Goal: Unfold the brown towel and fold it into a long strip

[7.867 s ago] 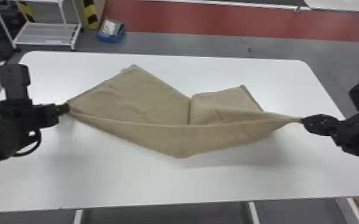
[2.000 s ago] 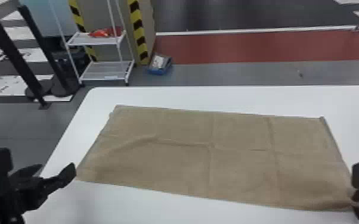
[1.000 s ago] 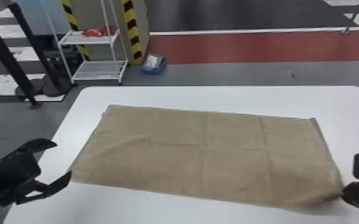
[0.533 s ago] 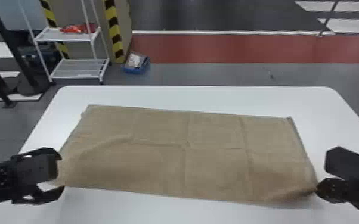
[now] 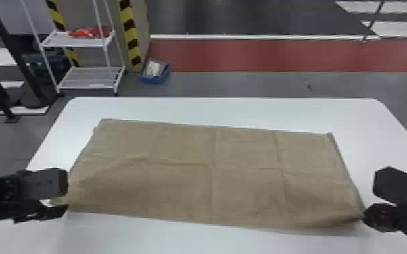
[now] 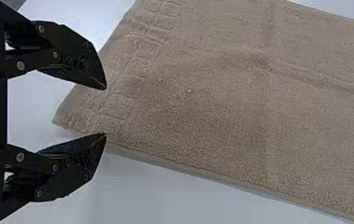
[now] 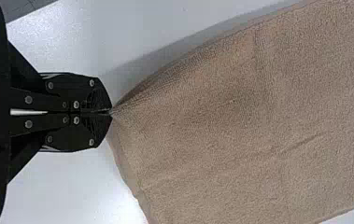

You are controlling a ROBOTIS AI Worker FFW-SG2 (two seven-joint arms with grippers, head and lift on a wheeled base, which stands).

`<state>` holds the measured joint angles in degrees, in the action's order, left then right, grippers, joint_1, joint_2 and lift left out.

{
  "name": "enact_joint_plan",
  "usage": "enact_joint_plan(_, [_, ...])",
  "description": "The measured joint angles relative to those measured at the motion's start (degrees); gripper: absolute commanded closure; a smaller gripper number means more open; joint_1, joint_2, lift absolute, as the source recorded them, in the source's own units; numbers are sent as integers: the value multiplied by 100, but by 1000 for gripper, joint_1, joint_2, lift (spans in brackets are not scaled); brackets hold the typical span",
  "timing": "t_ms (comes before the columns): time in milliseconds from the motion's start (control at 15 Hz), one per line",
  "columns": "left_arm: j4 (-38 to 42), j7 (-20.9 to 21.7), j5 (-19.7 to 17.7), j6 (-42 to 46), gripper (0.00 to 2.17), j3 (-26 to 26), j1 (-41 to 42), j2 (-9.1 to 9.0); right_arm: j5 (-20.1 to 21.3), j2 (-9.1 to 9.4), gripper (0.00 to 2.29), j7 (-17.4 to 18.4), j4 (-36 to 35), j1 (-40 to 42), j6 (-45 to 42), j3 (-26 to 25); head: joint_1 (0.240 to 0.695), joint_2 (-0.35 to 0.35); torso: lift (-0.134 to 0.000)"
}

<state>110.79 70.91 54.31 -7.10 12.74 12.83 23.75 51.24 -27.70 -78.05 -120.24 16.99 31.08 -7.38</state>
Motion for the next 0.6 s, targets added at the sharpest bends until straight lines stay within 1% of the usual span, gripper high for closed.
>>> enact_joint_plan(267, [100,162,60,-39,626,76,143,58,0,2,2044,0,13,-17,0,0,695,29,-123])
enact_joint_plan(467, [65,149,251,-27,630,85,204,98,0,2,2044,0,17,-21,0,15,695,46,-123])
enact_joint_plan(600, [11,117,288,-17,630,78,192,110,0,3,2044,0,13,-22,0,14,695,53,-123])
